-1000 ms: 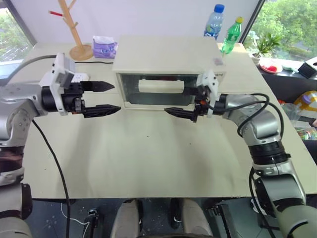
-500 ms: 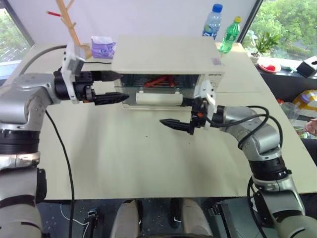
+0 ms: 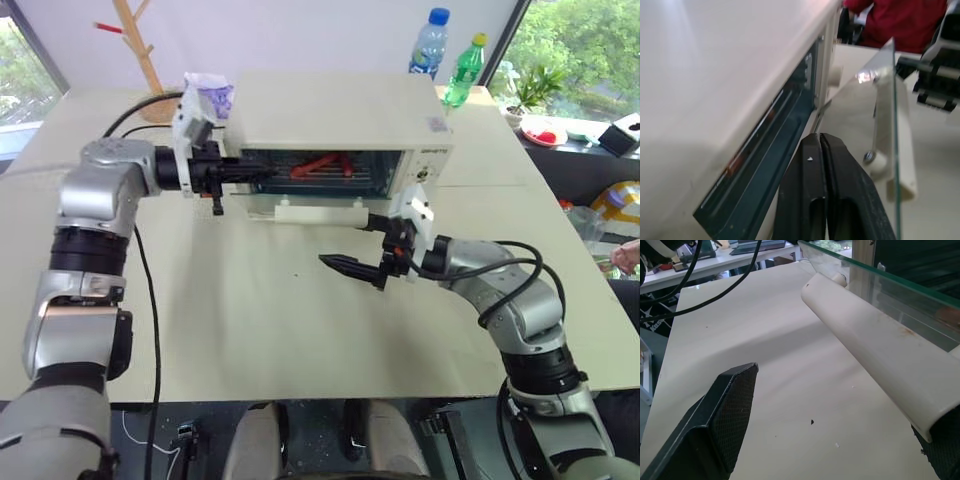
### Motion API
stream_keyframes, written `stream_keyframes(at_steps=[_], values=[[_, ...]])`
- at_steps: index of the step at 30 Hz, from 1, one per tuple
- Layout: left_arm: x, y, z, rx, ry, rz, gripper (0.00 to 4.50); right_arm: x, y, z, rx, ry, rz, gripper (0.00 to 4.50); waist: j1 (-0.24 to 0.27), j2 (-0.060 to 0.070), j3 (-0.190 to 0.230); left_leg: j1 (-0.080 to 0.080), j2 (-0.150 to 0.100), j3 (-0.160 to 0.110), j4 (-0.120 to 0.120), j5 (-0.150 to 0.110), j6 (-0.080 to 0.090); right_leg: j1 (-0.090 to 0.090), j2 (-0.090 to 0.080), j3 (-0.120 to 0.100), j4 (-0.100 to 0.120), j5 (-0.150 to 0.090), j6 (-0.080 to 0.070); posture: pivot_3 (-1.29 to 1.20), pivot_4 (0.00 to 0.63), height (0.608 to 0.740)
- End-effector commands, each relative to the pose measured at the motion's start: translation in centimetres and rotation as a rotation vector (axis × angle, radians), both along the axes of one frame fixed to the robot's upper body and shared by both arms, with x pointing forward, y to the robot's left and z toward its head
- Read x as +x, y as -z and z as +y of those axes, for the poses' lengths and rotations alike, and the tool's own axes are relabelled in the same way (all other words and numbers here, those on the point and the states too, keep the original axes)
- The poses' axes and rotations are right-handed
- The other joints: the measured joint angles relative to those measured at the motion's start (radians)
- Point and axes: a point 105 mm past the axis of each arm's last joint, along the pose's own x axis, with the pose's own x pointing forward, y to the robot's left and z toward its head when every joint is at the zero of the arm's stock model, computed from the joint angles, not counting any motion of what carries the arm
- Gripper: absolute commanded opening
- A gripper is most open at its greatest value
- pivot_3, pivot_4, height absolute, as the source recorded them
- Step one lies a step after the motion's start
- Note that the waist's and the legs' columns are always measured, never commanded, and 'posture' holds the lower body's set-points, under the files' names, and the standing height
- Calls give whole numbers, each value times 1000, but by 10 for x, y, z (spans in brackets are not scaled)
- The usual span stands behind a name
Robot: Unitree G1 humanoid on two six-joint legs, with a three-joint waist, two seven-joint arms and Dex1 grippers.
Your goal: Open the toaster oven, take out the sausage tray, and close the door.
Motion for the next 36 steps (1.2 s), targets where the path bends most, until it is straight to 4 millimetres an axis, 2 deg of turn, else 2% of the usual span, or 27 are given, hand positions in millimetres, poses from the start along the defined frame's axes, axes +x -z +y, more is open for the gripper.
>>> stream_keyframes(at_steps=[1,4,10,14,17,21,23,29,32,36], values=[[1,-4,0,62,22,-64,17,-7,-12,2,25,-19,-45,4500,0,0,0,0,0,0,0,0,0,0,0,0,0,0,0,0,150,722],[3,0,1,74,25,-67,17,-4,-7,-5,-9,20,-43,4500,2,0,0,0,0,0,0,0,0,0,0,0,0,0,0,0,150,722],[3,1,-1,65,33,-64,17,5,6,-34,-108,139,-6,4500,5,0,0,-1,-1,0,1,0,1,1,-1,0,0,0,0,0,150,722],[0,5,-1,58,37,-49,17,-4,13,-61,-196,176,21,4500,4,0,0,-1,-1,0,1,-1,1,1,-1,0,0,0,0,0,150,722],[-2,10,0,53,37,-35,17,-21,12,-77,-240,148,50,4500,4,0,0,-1,0,0,1,-1,2,1,-1,0,0,0,0,0,150,722],[-9,22,0,52,41,-3,17,-48,-12,-94,-225,70,83,4500,2,0,0,0,0,0,2,-1,2,1,-1,0,0,0,0,0,150,722],[-13,31,0,54,41,16,17,-54,-25,-102,-214,65,84,4500,1,0,0,0,0,-1,2,-1,2,1,-1,0,0,0,0,0,150,722],[-23,57,-5,82,45,55,17,-46,-54,-117,-166,140,57,4500,4,0,0,0,0,-1,2,-1,2,2,0,0,-1,0,0,0,150,722],[-22,81,-4,158,21,45,17,-39,-55,-120,-176,175,39,4500,5,0,0,0,0,-1,2,-1,2,2,-1,0,-1,0,0,0,150,722],[-19,94,-1,185,-13,46,17,-36,-54,-117,-169,181,36,4500,5,0,0,0,0,-1,2,-1,2,2,-1,0,-1,0,0,0,150,722]])
